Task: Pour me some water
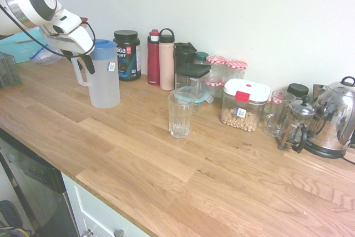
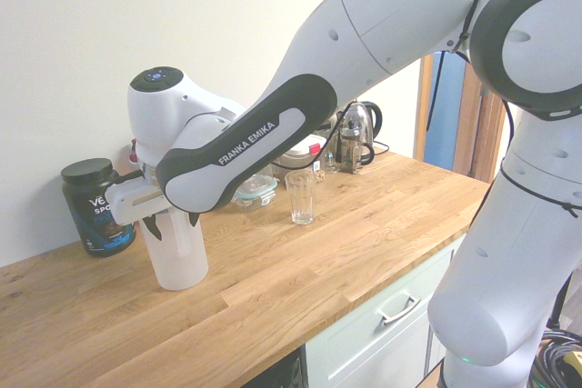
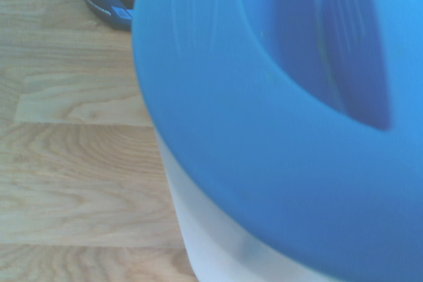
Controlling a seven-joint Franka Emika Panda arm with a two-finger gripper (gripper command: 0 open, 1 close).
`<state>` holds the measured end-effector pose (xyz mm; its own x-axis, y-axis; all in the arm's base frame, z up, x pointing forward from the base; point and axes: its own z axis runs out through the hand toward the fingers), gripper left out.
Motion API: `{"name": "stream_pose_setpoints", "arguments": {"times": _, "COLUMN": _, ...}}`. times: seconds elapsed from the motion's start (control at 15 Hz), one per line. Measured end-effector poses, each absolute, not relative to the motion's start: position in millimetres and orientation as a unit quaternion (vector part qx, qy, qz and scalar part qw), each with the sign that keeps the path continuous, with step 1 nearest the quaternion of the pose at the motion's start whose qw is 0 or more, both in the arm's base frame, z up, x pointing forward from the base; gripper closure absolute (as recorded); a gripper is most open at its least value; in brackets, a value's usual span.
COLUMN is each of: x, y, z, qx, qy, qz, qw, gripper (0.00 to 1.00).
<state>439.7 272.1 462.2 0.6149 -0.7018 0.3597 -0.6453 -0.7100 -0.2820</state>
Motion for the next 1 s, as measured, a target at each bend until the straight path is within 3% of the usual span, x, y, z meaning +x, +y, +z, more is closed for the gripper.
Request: {"name": "stream_pose_setpoints", "arguments": {"times": 1.0, "x": 436.0, "y": 276.3, "z": 469.0, "qx": -0.891, "qy": 0.389, "qz": -0.221, "qw": 0.076, "gripper": 1.00}}
